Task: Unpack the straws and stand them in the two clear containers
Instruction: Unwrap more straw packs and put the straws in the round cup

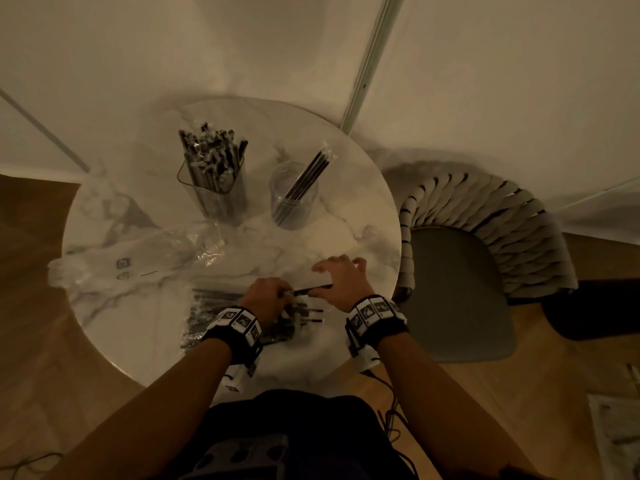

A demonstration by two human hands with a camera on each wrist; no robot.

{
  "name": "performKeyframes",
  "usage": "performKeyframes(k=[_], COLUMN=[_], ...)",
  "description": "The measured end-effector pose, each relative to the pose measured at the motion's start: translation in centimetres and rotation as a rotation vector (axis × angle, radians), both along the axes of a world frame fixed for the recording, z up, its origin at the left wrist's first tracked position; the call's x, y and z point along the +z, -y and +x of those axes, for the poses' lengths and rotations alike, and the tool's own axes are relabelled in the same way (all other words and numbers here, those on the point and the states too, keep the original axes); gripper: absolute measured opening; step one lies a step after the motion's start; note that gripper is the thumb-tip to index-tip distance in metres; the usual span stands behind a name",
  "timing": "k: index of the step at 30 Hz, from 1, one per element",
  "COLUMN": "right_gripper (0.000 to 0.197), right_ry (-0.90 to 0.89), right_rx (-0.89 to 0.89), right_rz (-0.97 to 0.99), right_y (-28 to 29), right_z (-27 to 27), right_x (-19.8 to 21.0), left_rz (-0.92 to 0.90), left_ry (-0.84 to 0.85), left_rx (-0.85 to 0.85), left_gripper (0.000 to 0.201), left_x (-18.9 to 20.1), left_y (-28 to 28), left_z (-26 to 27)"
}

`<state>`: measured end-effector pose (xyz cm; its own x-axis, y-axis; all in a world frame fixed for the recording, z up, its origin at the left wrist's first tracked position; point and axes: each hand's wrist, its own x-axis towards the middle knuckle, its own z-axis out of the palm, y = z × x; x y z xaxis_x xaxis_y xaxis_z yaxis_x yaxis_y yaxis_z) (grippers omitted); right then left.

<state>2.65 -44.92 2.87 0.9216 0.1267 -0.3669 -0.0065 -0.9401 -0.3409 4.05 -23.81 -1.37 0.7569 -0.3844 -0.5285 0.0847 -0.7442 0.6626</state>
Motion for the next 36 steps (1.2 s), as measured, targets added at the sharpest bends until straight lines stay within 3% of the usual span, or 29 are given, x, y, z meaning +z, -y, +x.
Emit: performKeyframes(k=[2,5,9,12,20,24,27,36], right_gripper=[0.047,0.034,0.036,0.026,0.029,0.019,0.014,0.017], right_ry=[0.059,0.140,-0.119,-0.242,-0.298,-0.300,-0.279,-0.241], right_rx=[-0.129,-0.428,-0.637,-0.612,-0.420,-0.525,-0.520,-0.599], right_rz=[0.065,0.313,0.573,0.672,0.519,0.648,0.638,0.685], right_y=[1.2,2.8,3.0,2.1,-0.1,-0.7,-0.4,0.2], right_z=[0.2,0.0,-1.1,-1.9,-3.2,-3.8,-4.0,-3.4], right_x=[0.0,-0.8,-1.8,-2.7,-4.2,-4.9,-4.9,-4.3], left_rz=[-0.014,-0.031,-0.044,-0.049,-0.051,-0.027,-0.036,-0.010], left_ry=[0.006,0.009,-0.006,0.002,0.043,0.077,0.059,0.062], left_rx=[0.010,0.037,0.037,0.006,0.004,-0.031,-0.038,-0.055], left_gripper=[0.004,0.002,0.003,0.005,0.017,0.022,0.026,0.020], left_x=[0.0,0.1,0.3,0.5,0.8,0.7,0.6,0.3], left_y=[-0.1,-0.2,-0.1,0.0,0.2,0.0,-0.2,-0.1], left_z=[0.0,0.0,-0.1,-0.2,-0.7,-0.7,-0.7,-0.7])
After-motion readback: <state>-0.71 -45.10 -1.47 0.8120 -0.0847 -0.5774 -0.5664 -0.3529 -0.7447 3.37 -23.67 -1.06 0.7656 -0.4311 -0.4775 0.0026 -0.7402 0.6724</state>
